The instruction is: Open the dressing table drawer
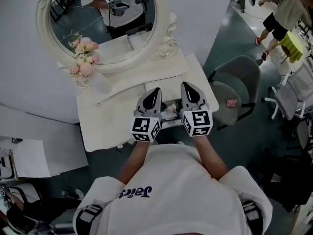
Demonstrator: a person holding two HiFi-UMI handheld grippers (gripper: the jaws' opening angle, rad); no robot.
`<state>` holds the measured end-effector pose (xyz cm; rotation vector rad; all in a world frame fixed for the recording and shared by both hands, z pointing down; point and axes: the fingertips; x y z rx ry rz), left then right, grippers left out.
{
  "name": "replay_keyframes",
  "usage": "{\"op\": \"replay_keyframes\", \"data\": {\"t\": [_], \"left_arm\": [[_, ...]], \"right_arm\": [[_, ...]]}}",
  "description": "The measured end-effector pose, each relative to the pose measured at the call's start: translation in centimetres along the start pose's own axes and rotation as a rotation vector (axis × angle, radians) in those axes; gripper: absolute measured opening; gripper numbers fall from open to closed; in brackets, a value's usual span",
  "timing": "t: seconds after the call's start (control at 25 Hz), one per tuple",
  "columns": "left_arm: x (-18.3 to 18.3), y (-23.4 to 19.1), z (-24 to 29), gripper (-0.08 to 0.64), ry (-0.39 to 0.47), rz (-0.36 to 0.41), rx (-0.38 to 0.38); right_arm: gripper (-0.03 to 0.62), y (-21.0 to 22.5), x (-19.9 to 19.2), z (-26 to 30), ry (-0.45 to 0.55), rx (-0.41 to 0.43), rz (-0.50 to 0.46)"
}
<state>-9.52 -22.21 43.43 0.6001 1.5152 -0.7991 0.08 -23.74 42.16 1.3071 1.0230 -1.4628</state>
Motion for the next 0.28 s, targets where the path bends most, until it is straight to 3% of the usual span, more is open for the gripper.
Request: {"op": "replay_keyframes", "data": {"t": [0.28], "left_arm": [[-6.9,-0.7,0.2,0.015,-0.140,-0.163,-0.018]], "right_arm": [[0.006,0.7,-0.9,0.5,-0.021,-0.012,0.005]]}}
Point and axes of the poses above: the fingertips, and each gripper's own axes: z forward along the fingers, y to its right, x out of its top, and after that the axes turned 10 degrees about -x, right-handed
